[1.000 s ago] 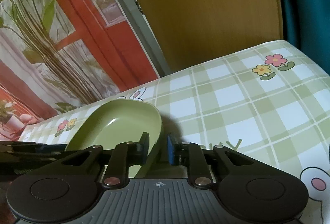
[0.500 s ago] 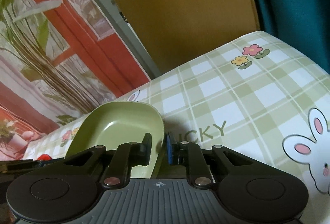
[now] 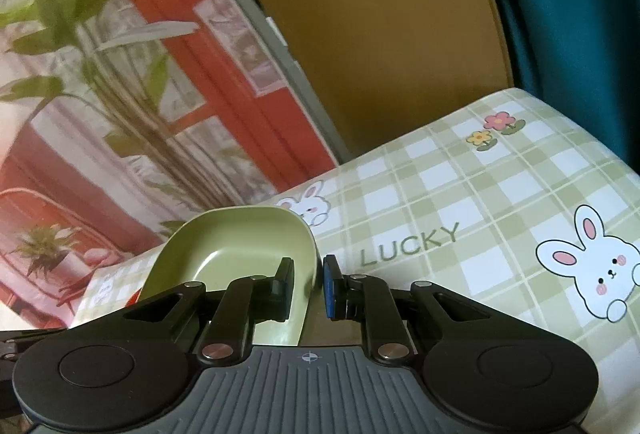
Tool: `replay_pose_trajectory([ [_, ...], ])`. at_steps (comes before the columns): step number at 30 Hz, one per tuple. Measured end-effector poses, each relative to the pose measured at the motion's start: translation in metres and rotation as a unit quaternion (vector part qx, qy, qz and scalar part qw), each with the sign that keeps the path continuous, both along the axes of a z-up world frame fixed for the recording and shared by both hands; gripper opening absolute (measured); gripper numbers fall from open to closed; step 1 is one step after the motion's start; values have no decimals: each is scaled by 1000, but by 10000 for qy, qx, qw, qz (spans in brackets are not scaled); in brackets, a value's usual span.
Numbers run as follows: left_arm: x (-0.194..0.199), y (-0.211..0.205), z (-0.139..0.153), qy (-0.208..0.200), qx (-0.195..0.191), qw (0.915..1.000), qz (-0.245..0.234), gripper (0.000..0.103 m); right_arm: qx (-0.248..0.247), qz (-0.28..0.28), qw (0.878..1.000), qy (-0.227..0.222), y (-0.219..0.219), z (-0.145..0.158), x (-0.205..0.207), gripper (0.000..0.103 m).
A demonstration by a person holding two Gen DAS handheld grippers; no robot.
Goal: Organize plates and bowls
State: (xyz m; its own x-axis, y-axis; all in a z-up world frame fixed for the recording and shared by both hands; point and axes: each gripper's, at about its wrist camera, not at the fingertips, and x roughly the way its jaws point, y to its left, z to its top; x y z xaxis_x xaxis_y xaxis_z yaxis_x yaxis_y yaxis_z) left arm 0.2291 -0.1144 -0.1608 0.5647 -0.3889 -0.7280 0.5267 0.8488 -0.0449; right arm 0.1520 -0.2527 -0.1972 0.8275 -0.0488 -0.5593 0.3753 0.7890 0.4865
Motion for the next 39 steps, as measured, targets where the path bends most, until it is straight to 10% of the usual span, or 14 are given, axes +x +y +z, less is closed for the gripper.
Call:
replay_pose_trajectory([
  [39,-102,103,1,235,-1122,9885,983,16,-424,934,9947,18,106,38,-40,15],
])
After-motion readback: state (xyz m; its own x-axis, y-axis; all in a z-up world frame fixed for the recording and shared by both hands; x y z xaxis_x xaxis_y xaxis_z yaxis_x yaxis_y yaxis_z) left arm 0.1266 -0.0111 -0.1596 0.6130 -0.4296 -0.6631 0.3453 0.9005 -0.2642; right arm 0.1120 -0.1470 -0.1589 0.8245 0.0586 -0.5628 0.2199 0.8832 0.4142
